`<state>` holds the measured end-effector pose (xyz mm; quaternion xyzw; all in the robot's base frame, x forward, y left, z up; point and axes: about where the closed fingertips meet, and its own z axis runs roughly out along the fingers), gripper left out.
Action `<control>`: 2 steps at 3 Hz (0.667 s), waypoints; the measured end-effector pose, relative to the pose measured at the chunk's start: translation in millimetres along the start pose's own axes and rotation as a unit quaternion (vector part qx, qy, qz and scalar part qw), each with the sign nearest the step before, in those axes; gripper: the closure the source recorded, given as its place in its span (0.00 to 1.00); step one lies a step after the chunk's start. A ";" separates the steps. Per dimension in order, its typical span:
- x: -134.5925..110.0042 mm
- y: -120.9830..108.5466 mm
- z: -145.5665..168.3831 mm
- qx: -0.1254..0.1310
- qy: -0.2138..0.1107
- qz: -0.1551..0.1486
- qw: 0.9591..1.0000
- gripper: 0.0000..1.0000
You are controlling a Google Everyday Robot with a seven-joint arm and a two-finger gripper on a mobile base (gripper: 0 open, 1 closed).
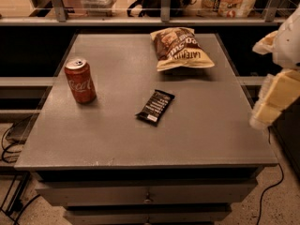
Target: Knock coke can over
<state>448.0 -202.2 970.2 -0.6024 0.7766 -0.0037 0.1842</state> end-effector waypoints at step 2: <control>-41.9 -8.8 37.5 -0.030 -0.084 0.006 0.996 0.00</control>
Offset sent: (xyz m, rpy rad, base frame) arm 0.0236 0.0362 -0.0186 0.1387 0.0106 0.0364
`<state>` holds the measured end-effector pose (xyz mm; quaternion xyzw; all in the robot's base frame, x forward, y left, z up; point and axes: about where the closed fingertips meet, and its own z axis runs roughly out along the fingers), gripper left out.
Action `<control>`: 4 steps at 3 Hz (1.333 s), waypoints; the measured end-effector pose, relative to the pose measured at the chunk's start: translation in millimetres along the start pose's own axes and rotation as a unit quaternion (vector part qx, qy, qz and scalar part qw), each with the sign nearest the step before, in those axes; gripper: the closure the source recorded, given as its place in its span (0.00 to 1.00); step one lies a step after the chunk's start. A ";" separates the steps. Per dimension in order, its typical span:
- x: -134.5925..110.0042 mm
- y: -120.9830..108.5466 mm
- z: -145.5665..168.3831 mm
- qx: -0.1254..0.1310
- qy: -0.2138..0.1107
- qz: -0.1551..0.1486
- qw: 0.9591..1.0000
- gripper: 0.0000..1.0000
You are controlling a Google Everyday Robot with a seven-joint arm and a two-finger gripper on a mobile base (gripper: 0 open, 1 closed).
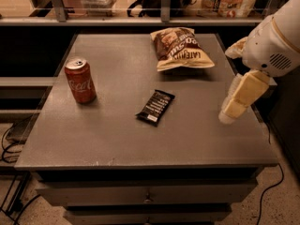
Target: Knock coke can over
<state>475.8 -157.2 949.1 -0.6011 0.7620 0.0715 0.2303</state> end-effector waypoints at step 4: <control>-96.8 32.3 80.0 -0.107 -0.099 -0.077 0.986 0.00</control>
Offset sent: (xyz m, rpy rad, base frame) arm 0.0044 0.0933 -0.0285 0.1378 0.1204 0.2177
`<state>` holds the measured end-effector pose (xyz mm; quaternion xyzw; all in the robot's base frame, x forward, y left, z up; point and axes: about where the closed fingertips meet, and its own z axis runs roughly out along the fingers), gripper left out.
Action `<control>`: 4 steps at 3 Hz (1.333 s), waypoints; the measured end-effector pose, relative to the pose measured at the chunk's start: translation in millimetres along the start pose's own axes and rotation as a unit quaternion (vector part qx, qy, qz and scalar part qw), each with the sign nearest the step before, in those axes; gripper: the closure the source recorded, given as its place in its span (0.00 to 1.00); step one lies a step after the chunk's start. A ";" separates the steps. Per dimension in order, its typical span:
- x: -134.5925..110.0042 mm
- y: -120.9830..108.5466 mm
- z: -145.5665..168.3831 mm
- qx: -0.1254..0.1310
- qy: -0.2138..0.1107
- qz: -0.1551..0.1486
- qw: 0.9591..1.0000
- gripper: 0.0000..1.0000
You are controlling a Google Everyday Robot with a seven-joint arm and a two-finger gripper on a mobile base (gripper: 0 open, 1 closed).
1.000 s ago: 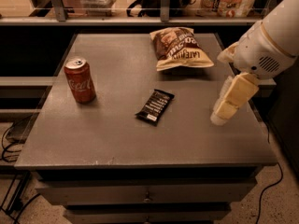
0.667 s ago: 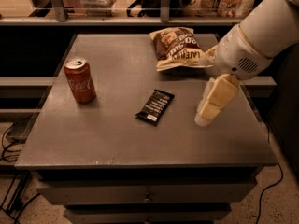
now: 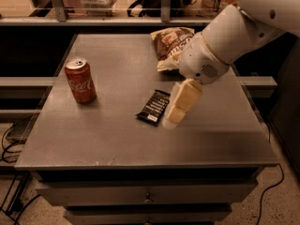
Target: Knock coke can over
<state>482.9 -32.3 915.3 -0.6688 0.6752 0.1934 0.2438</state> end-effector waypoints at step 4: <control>-54.7 -37.4 47.3 0.013 -0.093 -0.021 0.995 0.00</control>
Offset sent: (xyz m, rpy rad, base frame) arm 0.0152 0.0265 -0.0069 0.0488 -0.0283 -0.0029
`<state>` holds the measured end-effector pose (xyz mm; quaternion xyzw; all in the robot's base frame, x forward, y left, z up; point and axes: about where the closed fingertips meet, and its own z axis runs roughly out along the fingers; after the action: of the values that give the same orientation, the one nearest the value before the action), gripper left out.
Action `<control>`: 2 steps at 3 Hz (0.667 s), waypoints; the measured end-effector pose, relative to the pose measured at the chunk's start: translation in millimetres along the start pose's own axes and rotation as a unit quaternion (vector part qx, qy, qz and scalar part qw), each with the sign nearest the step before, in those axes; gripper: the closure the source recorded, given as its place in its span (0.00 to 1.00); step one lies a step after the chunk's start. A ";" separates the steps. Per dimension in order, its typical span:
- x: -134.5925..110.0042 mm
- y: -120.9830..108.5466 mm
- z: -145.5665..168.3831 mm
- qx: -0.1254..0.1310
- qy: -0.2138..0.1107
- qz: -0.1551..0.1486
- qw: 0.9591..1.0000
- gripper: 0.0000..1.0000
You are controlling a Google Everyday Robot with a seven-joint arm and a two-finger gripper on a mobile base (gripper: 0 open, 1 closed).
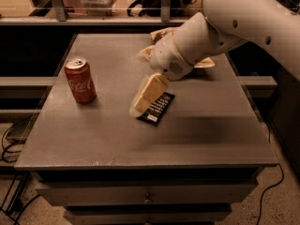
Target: Knock coke can over
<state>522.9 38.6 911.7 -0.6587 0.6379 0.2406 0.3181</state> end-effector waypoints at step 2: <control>-44.4 -28.0 45.7 -0.024 -0.082 -0.026 0.996 0.00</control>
Offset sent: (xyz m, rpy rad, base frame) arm 0.0467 0.0943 0.0036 0.2454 0.0050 0.1356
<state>551.6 101.8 915.8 -0.6605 0.5863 0.3012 0.3595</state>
